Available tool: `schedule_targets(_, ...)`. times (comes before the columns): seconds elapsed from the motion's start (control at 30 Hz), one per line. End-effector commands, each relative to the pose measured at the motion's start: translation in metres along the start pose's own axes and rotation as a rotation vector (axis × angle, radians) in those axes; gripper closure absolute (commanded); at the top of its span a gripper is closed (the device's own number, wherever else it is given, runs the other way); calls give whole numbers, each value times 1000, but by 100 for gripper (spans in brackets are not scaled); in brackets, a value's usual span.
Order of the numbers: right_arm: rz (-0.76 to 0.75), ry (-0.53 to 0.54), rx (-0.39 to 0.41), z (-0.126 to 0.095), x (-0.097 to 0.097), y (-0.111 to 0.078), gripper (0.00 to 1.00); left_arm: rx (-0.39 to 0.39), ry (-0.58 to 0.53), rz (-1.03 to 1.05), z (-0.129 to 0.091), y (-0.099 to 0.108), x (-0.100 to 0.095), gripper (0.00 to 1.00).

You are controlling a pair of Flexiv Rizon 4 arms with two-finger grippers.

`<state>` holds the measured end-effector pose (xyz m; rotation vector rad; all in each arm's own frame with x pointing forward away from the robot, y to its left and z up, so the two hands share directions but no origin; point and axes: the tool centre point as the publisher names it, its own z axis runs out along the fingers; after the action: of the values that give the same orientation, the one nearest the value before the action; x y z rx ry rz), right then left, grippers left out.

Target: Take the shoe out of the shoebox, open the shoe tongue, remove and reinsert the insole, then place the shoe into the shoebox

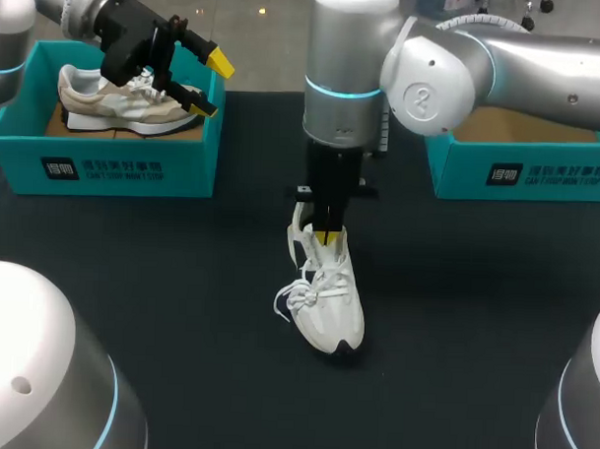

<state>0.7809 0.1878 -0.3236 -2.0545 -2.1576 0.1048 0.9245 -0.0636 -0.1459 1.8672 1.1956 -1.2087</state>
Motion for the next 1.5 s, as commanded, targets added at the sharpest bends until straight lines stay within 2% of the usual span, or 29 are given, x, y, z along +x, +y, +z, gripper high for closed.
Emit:
schedule_targets(0.03, 1, 17, -3, 4, -1, 5, 100, 2, 4, 1, -1, 0, 0, 0)
schedule_targets(0.13, -1, 24, -3, 9, -3, 8, 100, 2, 4, 1, -1, 0, 0, 0)
schedule_targets(0.17, -5, -3, -12, 8, -4, 8, 100, 2, 4, 1, -1, 0, 0, 0)
schedule_targets(0.3, -3, 32, -66, -6, -4, 5, 100, 2, 4, 1, -1, 0, 0, 0)
schedule_targets(0.47, -49, 7, -85, -1, -3, 9, 100, 2, 4, 1, -1, 0, 0, 0)
schedule_targets(0.53, -118, 16, -112, -3, 1, 10, 100, 2, 4, 1, -1, 0, 0, 0)
schedule_targets(0.63, -202, -32, -145, -5, 1, 13, 100, 2, 4, 1, -1, 0, 0, 0)
schedule_targets(0.67, -231, -79, -172, -5, 0, 14, 100, 2, 4, 1, -1, 0, 0, 0)
schedule_targets(0.73, -216, -79, -222, -7, -4, 19, 100, 2, 4, 1, -1, 0, 0, 0)
schedule_targets(1.23, -216, -79, -222, -7, -4, 19, 100, 2, 4, 1, -1, 0, 0, 0)
schedule_targets(1.27, -349, -96, -240, -8, 1, 25, 100, 2, 4, 1, -1, 0, 0, 0)
schedule_targets(1.3, -445, -65, -259, -9, 3, 29, 100, 2, 4, 1, -1, 0, 0, 0)
schedule_targets(1.47, -985, -236, -295, -20, 14, 41, 100, 2, 4, 1, -1, 0, 0, 0)
schedule_targets(1.5, -1019, -241, -276, -20, 13, 42, 100, 2, 4, 1, -1, 0, 0, 0)
